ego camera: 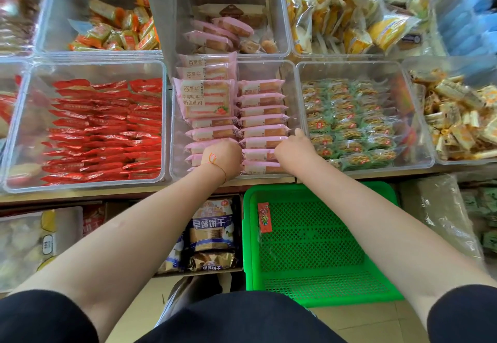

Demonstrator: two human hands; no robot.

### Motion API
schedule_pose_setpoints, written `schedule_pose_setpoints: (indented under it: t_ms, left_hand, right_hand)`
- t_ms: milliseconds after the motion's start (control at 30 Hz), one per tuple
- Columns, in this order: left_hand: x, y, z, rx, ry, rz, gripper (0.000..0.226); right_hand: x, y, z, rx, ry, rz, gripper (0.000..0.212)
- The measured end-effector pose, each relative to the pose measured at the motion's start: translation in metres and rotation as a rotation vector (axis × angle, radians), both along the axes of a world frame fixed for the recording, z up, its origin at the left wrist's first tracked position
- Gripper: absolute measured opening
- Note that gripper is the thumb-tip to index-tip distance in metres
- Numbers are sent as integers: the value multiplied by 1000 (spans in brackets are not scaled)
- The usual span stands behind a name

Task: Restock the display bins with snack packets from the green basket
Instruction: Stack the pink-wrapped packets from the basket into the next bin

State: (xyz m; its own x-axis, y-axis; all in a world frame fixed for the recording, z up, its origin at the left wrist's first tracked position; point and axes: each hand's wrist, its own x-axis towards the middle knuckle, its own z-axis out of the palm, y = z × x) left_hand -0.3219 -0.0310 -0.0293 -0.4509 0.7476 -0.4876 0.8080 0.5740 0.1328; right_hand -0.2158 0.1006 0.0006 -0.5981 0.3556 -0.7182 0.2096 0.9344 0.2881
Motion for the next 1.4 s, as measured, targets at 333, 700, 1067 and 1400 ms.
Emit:
schedule_pose_setpoints:
  t_ms: [333, 700, 1067, 1400]
  left_hand:
    - [4, 18, 8, -109, -321, -16, 32]
    - [-8, 15, 14, -270, -112, -111, 34]
    - [4, 6, 13, -45, -224, -47, 34]
    - [5, 7, -15, 126, -31, -154, 60]
  right_hand:
    - [-2, 7, 21, 127, 83, 147, 9]
    - [1, 0, 7, 61, -23, 71, 7]
    - [1, 3, 17, 25, 18, 12, 30]
    - [-3, 10, -23, -283, 541, -289, 60]
